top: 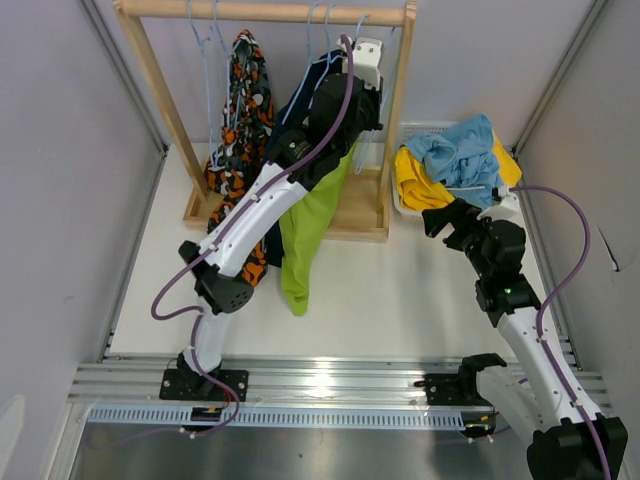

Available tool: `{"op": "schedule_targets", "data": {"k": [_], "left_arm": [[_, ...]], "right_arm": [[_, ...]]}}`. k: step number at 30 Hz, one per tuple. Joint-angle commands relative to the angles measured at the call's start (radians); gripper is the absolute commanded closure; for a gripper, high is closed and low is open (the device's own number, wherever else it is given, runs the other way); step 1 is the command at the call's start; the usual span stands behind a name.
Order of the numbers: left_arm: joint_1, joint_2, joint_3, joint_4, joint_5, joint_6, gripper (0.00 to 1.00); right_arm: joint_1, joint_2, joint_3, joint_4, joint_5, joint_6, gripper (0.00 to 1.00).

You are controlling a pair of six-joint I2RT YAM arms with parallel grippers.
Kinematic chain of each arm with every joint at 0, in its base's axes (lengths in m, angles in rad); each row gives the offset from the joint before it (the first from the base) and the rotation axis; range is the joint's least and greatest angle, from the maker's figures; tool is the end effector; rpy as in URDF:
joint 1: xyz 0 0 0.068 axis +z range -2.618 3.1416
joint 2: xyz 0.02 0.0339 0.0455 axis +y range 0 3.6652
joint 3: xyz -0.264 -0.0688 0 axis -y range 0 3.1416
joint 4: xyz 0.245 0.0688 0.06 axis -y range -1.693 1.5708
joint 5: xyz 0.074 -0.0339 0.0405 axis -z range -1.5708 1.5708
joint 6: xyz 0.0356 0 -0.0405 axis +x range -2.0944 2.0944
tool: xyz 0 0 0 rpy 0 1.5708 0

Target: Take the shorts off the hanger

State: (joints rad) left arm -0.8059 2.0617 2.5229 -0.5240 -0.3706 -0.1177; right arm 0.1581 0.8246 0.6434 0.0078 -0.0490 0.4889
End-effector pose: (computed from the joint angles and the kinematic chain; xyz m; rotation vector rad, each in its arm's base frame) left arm 0.3168 -0.3115 0.5024 0.2780 1.6211 -0.4059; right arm 0.1977 0.0333 0.3033 0.2557 1.7536 0.5143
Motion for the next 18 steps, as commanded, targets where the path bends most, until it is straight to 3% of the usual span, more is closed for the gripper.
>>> {"op": "schedule_targets", "data": {"k": [1, 7, 18], "left_arm": [[0.013, 0.069, 0.094, 0.166, 0.009, 0.043, 1.00], [0.100, 0.136, 0.106, 0.338, 0.087, -0.048, 1.00], [0.186, 0.212, 0.136, 0.469, 0.153, -0.160, 1.00]], "right_arm": [[0.006, -0.035, 0.004, 0.017, -0.026, -0.009, 0.00], [0.038, -0.103, -0.010, -0.005, -0.031, -0.024, 0.01], [0.148, -0.137, -0.053, -0.032, 0.023, -0.033, 0.01]]}}
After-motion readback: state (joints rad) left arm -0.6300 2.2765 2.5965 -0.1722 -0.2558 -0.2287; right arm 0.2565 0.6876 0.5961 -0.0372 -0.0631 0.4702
